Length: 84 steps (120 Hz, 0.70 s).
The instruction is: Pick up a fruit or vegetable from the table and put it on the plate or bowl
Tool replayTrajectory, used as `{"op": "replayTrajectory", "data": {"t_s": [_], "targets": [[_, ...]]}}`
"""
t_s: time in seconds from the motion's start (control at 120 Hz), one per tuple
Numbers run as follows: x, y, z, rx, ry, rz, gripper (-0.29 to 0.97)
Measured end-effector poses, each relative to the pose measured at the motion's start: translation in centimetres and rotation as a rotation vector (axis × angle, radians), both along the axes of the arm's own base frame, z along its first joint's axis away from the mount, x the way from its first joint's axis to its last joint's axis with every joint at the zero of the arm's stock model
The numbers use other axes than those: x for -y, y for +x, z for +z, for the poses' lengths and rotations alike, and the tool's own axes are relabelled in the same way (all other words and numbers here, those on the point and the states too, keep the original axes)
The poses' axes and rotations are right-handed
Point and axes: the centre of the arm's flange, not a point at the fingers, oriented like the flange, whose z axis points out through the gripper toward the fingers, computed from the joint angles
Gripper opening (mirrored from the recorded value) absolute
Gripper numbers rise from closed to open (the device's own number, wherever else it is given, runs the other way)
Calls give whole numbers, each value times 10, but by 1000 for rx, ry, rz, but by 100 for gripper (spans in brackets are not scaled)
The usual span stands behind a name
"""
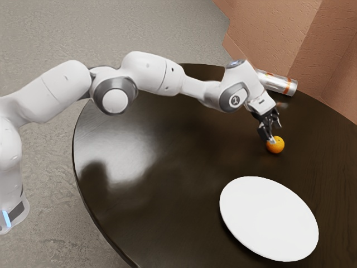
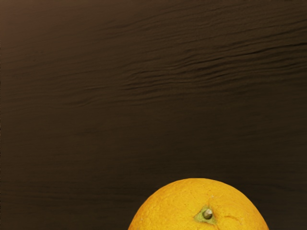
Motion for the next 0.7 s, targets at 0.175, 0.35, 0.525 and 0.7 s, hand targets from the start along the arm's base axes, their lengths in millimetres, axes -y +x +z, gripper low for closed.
{"op": "replayTrajectory", "data": {"t_s": [0.175,0.35,0.525,0.7], "targets": [[10,4,-9,36,-27,8,62],[8,6,-19,56,-35,27,62],[10,8,-26,74,-48,41,62],[9,9,-34,83,-55,57,62]]}}
